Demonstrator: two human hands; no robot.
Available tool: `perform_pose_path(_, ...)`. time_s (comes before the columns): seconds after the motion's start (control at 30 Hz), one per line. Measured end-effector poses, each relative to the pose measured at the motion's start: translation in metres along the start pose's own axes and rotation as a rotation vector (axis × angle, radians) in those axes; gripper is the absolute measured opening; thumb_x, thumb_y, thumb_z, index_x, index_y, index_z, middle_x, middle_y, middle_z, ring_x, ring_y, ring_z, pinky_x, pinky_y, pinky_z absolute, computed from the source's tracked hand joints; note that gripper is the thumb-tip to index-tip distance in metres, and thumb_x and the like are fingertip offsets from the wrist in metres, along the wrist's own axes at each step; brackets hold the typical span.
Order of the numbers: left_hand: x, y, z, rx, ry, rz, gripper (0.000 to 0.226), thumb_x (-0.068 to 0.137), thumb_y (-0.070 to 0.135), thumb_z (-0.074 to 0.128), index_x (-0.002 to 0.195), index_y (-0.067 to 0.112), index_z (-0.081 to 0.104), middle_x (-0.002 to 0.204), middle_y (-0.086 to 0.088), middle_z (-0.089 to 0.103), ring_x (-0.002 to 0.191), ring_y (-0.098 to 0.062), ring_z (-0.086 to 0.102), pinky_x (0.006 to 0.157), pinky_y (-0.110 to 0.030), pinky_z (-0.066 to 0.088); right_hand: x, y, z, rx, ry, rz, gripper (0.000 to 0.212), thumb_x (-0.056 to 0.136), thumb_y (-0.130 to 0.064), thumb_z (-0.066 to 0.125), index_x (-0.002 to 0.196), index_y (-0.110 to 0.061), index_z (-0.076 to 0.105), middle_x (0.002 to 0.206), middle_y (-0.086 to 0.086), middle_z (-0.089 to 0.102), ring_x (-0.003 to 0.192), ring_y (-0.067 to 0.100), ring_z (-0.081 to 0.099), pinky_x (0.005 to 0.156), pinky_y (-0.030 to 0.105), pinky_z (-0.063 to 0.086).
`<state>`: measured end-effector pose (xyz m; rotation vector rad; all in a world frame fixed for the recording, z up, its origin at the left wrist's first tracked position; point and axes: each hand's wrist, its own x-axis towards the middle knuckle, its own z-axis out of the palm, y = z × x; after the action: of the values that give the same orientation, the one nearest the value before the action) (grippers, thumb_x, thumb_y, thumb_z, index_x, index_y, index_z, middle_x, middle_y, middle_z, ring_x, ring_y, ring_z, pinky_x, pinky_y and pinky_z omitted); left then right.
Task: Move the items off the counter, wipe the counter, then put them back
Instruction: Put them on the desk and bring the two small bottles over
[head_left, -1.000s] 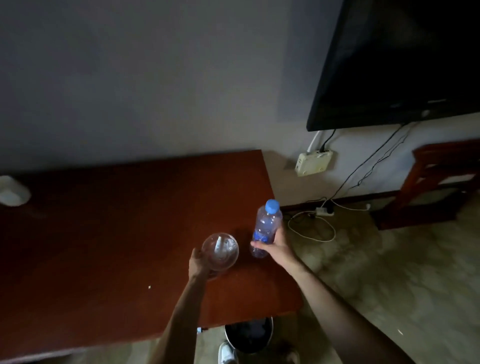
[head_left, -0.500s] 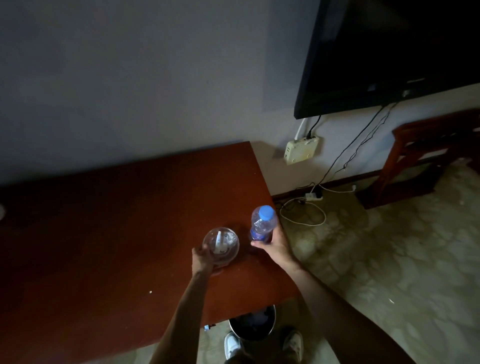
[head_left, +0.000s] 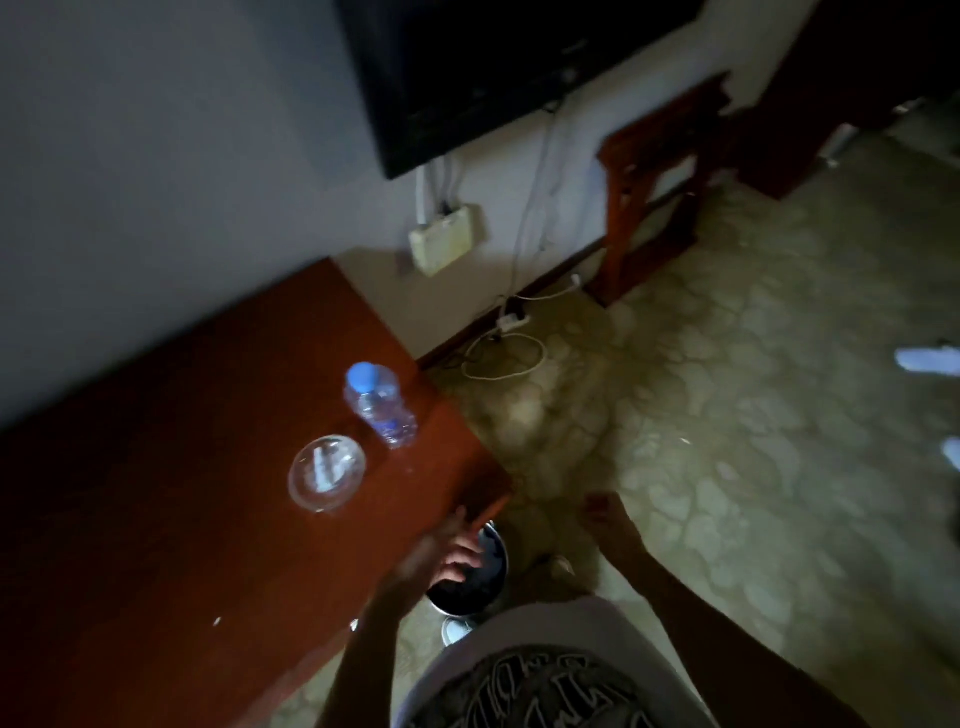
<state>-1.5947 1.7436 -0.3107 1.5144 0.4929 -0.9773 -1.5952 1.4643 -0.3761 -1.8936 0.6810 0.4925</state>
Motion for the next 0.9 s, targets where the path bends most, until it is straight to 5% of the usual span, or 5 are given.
perform_pose_path(0.17, 0.063, 0.053, 0.085, 0.292, -0.171, -0.131, 0.049, 0.095, 0.05, 0.051, 0.114, 0.007, 0.064, 0.097, -0.012, 0.07, 0.079, -0.018, 0.068, 0.066, -0.027, 0.053, -0.05, 0.118, -0.054, 0.119, 0.177, 0.326, 0.024, 0.086, -0.022, 0.07, 0.104, -0.017, 0.054, 0.096, 0.003, 0.064, 0.091, 0.023, 0.06, 0.076, 0.031, 0.042)
perform_pose_path(0.27, 0.103, 0.101, 0.148, 0.324, -0.131, -0.123, 0.033, 0.101, 0.036, 0.046, 0.082, 0.012, 0.059, 0.067, -0.004, 0.063, 0.051, -0.009, 0.061, 0.048, -0.02, 0.045, -0.076, 0.176, -0.08, 0.249, 0.267, 0.52, 0.026, 0.087, -0.028, 0.068, 0.103, -0.014, 0.053, 0.094, 0.004, 0.06, 0.09, 0.025, 0.059, 0.07, 0.032, 0.043)
perform_pose_path(0.4, 0.148, 0.143, 0.223, 0.401, -0.09, 0.004, 0.031, 0.098, 0.038, 0.051, 0.09, 0.011, 0.064, 0.08, -0.006, 0.068, 0.069, -0.021, 0.064, 0.06, -0.03, 0.047, -0.082, 0.213, -0.12, 0.321, 0.232, 0.629, 0.015, 0.093, -0.021, 0.06, 0.087, -0.009, 0.054, 0.076, 0.008, 0.056, 0.06, 0.018, 0.054, 0.051, 0.022, 0.038)
perform_pose_path(0.53, 0.197, 0.139, 0.273, 0.508, -0.131, -0.136, 0.038, 0.098, 0.039, 0.051, 0.106, 0.004, 0.064, 0.083, -0.008, 0.071, 0.073, -0.024, 0.068, 0.067, -0.034, 0.052, -0.05, 0.211, -0.186, 0.35, 0.246, 0.694, 0.042, 0.095, -0.009, 0.051, 0.054, -0.011, 0.049, 0.046, 0.001, 0.046, 0.046, 0.013, 0.038, 0.047, 0.025, 0.029)
perform_pose_path(0.9, 0.281, 0.21, 0.338, 0.518, 0.096, -0.339, 0.043, 0.097, 0.035, 0.054, 0.112, -0.004, 0.065, 0.082, -0.013, 0.069, 0.072, -0.028, 0.066, 0.072, -0.036, 0.052, 0.128, 0.13, -0.448, 0.608, 0.295, 0.405, 0.013, 0.097, -0.024, 0.052, 0.099, -0.012, 0.057, 0.101, 0.007, 0.065, 0.095, 0.021, 0.059, 0.079, 0.035, 0.046)
